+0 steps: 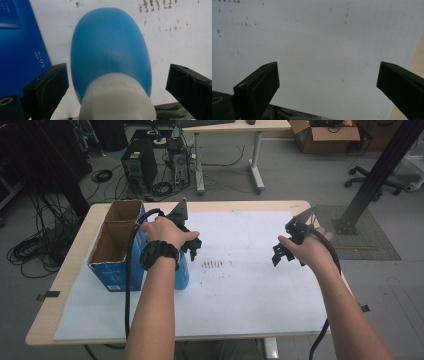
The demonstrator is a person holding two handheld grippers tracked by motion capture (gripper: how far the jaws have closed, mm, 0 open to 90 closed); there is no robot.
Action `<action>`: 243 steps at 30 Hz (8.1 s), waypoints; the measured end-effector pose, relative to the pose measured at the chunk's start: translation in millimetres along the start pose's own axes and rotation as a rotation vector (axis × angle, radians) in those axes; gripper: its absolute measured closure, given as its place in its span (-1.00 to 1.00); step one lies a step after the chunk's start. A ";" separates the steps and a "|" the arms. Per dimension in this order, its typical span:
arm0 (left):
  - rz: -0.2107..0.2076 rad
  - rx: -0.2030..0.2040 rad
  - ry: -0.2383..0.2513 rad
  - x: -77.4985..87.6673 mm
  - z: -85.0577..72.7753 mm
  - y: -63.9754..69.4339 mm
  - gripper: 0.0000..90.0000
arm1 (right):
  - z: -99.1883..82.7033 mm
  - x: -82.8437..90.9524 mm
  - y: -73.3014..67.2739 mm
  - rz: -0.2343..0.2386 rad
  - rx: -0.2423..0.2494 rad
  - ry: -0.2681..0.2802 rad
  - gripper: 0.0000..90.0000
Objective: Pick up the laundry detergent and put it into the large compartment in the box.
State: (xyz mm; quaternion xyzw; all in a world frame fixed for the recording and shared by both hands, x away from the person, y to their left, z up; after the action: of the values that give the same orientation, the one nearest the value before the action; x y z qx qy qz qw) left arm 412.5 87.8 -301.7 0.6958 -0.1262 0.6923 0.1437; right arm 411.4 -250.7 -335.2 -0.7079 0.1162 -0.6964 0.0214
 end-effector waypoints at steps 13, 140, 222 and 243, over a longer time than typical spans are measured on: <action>0.006 0.002 0.007 -2.8 1.5 0.1 -0.87 | -0.1 -1.2 1.6 0.001 -0.001 0.001 -0.90; 0.037 0.018 0.124 170.9 -19.2 -52.4 -0.17 | -1.3 7.9 -15.0 0.047 0.025 0.001 -0.91; 0.053 0.079 0.005 14.2 -42.6 -176.0 -0.17 | 11.1 -23.6 -13.5 0.032 0.010 -0.027 -0.90; 0.056 0.080 0.016 15.2 -44.1 -174.5 -0.23 | 8.1 -24.3 -9.6 0.035 0.010 -0.029 -0.90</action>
State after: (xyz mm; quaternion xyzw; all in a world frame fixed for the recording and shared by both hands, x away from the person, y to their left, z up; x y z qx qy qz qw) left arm 437.1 266.4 -290.9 0.6918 -0.1166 0.7060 0.0972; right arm 420.6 -237.8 -357.4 -0.7158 0.1247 -0.6860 0.0385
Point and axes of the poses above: each handheld gripper's, and its own axes: x roughly backward along the jaws, z roughly out of its top, y roughly to its right, the point moved 2 cm from there along -x, roughly forward along the jaws, and after that the axes turned 15 degrees about -x, right-handed, at the moved point
